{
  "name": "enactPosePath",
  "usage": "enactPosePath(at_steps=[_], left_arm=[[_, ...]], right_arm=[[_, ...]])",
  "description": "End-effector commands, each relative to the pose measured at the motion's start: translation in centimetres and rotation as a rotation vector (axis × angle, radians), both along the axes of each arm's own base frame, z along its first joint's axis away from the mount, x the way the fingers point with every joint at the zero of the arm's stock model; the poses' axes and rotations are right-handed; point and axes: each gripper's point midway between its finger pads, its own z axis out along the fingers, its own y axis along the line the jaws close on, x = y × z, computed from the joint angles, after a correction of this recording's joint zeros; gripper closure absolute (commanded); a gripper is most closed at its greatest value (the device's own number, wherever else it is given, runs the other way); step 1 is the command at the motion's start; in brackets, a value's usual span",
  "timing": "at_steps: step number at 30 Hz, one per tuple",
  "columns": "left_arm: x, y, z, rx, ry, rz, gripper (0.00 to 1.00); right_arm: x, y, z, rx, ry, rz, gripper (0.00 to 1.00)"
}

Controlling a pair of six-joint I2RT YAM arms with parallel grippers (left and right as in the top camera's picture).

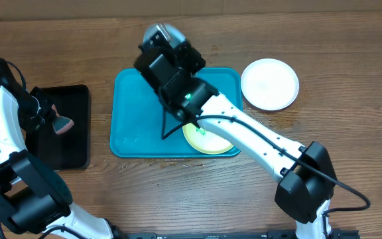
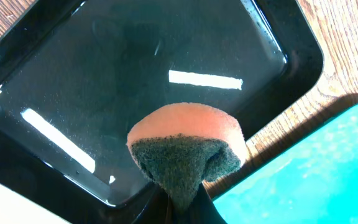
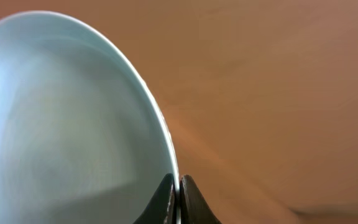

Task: Clean dirty plates on tray and stack at the side
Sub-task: 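Lift the light blue plate with the right gripper onto the white plate, then move the right gripper to the yellow plate and grip its rim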

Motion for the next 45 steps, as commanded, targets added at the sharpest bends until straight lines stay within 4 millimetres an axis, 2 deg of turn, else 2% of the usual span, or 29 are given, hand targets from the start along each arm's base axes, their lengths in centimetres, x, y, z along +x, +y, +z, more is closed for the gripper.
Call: enactPosePath(at_steps=[1, 2, 4, 7, 8, 11, 13, 17, 20, 23, 27, 31, 40, 41, 42, 44, 45], left_arm=[[0.2, -0.2, 0.0, -0.013, -0.004, 0.005, 0.96], [0.2, -0.2, 0.0, -0.013, -0.004, 0.005, 0.96], [0.2, -0.2, 0.0, -0.012, -0.006, 0.005, 0.96], [0.3, -0.1, 0.0, -0.01, -0.009, 0.006, 0.96], [0.3, -0.2, 0.0, -0.011, -0.008, 0.006, 0.96], [0.3, -0.1, 0.0, -0.01, -0.008, 0.006, 0.96], [0.3, -0.1, 0.0, -0.009, -0.009, 0.006, 0.96], [0.4, -0.1, 0.0, -0.007, -0.013, 0.005, 0.96], [0.6, 0.0, 0.1, -0.003, -0.02, 0.006, 0.96], [0.5, 0.0, 0.1, -0.004, -0.019, 0.005, 0.95], [0.5, -0.1, 0.0, -0.006, -0.016, 0.005, 0.96], [0.5, 0.0, 0.0, -0.005, -0.016, 0.006, 0.96], [0.5, 0.0, 0.0, -0.005, -0.016, 0.005, 0.96], [0.5, 0.0, 0.0, -0.005, -0.016, 0.005, 0.96], [0.5, 0.0, 0.0, -0.005, -0.016, 0.005, 0.96], [0.5, 0.0, 0.0, -0.005, -0.016, 0.006, 0.96], [0.5, 0.0, 0.0, -0.005, -0.016, 0.006, 0.96]], right_arm=[[-2.0, 3.0, -5.9, 0.18, 0.376, 0.307, 0.96], [-1.6, 1.9, -6.6, 0.218, 0.411, 0.256, 0.96], [0.0, -0.8, -6.9, 0.348, 0.42, 0.074, 0.96], [2.7, -5.8, -5.8, 0.588, 0.401, -0.184, 0.96], [3.9, -8.3, -5.3, 0.691, 0.412, -0.25, 0.96], [5.5, -12.5, -5.2, 0.84, 0.486, -0.273, 0.96], [6.0, -15.7, -5.5, 0.916, 0.53, -0.304, 0.96], [5.8, -23.8, -7.1, 0.963, 0.569, -0.481, 0.96], [5.0, -28.2, -8.3, 0.969, 0.591, -0.586, 0.96], [4.5, -31.7, -9.8, 0.952, 0.603, -0.659, 0.96], [4.1, -34.3, -11.8, 0.957, 0.626, -0.735, 0.96], [3.5, -34.7, -14.6, 0.946, 0.696, -0.781, 0.96], [1.9, -34.9, -15.4, 0.907, 0.751, -0.83, 0.94], [1.8, -34.9, -15.5, 0.906, 0.753, -0.832, 0.9], [1.8, -34.8, -15.5, 0.906, 0.755, -0.832, 0.82], [1.6, -34.8, -15.7, 0.905, 0.761, -0.834, 0.54], [1.6, -34.8, -15.8, 0.905, 0.765, -0.836, 0.52]])
